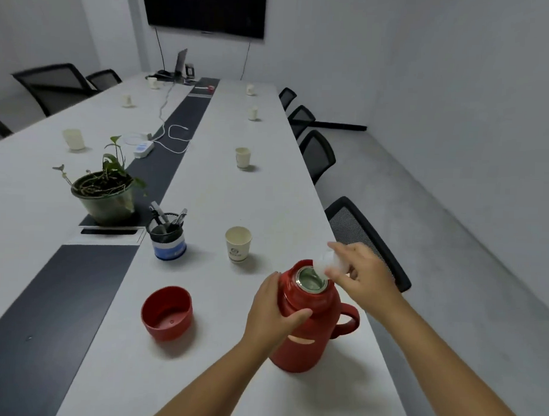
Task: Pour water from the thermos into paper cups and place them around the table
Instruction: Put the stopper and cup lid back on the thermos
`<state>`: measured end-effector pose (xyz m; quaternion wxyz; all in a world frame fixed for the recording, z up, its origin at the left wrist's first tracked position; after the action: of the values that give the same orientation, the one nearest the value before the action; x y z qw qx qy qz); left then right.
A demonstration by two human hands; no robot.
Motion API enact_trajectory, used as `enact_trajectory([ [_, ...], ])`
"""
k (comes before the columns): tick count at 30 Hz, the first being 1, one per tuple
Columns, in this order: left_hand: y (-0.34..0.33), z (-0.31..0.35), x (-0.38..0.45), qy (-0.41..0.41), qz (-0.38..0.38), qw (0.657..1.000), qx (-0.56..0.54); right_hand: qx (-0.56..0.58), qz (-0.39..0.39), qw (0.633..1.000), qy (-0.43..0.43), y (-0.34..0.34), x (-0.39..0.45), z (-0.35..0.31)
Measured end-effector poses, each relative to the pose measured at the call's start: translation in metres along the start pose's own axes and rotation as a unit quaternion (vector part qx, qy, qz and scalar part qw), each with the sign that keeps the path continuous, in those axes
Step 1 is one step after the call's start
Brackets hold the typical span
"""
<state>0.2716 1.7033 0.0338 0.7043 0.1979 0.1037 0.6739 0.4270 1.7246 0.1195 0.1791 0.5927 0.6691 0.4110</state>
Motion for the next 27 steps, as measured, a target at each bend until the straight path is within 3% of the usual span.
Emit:
enact_trajectory([
  [5,-0.008,-0.009,0.008,0.011,-0.022,0.999,-0.044,-0.091,-0.168,0.980,0.057,-0.017,0.023,0.007],
  [17,-0.013,-0.019,0.007,-0.001,-0.008,0.999,-0.045,-0.231,-0.307,0.919,0.087,-0.022,0.046,0.000],
  [21,-0.012,-0.018,0.007,-0.002,-0.009,0.999,-0.037,-0.195,-0.283,0.936,0.081,-0.022,0.044,0.007],
  [23,-0.012,-0.018,0.007,-0.001,-0.011,0.999,-0.034,-0.114,-0.245,0.959,0.090,-0.020,0.036,0.016],
  [25,-0.012,-0.020,0.007,0.010,-0.015,0.999,-0.027,0.052,-0.122,0.990,0.046,-0.015,0.019,0.032],
  [27,-0.010,-0.020,0.006,0.016,-0.016,1.000,-0.021,0.170,0.025,0.984,-0.038,-0.017,-0.005,0.060],
])
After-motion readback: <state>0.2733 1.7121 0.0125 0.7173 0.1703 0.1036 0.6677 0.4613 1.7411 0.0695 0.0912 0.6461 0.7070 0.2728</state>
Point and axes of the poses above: each hand's wrist, its own x-axis towards the middle knuckle, its own y-axis out of the back of the hand, z = x × y, the point moved 2 cm from there along x, towards the middle knuckle, and after that the axes turned 2 degrees about -z, right-handed, at the moved point
